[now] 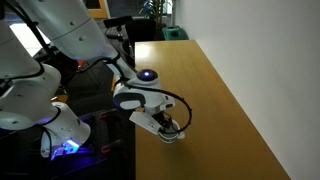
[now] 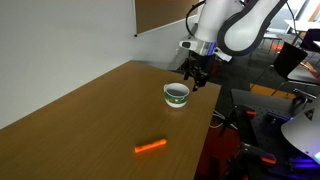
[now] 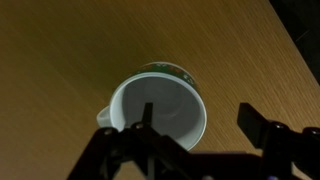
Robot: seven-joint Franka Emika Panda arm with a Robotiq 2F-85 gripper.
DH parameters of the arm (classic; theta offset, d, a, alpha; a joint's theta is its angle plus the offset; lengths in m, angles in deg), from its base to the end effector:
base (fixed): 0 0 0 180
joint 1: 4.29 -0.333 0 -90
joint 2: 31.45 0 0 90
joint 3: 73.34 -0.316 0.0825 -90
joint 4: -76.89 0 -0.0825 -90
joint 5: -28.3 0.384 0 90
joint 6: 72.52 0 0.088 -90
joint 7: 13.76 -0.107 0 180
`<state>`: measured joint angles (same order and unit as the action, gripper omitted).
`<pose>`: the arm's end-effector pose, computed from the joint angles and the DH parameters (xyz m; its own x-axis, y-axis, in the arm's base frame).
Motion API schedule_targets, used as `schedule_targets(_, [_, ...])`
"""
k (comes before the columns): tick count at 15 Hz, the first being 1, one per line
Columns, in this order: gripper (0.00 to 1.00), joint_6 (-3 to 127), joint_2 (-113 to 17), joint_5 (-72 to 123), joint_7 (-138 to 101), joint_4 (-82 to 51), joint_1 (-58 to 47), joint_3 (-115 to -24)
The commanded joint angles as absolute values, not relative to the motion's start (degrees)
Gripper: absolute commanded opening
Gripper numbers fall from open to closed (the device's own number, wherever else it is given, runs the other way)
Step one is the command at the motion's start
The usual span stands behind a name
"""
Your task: Move the cup slightly to the bottom on the table
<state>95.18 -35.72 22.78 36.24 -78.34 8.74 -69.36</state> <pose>0.4029 -0.1174 0.2178 0.7805 0.6222 0.0607 0.6115 -0.7800 0.1328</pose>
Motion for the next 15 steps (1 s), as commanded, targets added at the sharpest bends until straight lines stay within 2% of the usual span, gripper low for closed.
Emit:
schedule_targets(1, [0.99, 94.66, -28.01, 19.91, 27.81, -80.93, 6.39, -67.67])
schedule_targets(9, [1.00, 86.02, -20.46, 8.48, 3.94, -76.51, 6.32, -70.18])
schedule_targets(15, [1.00, 81.09, -20.21, 11.87, -1.03, -74.03, 2.14, -70.87])
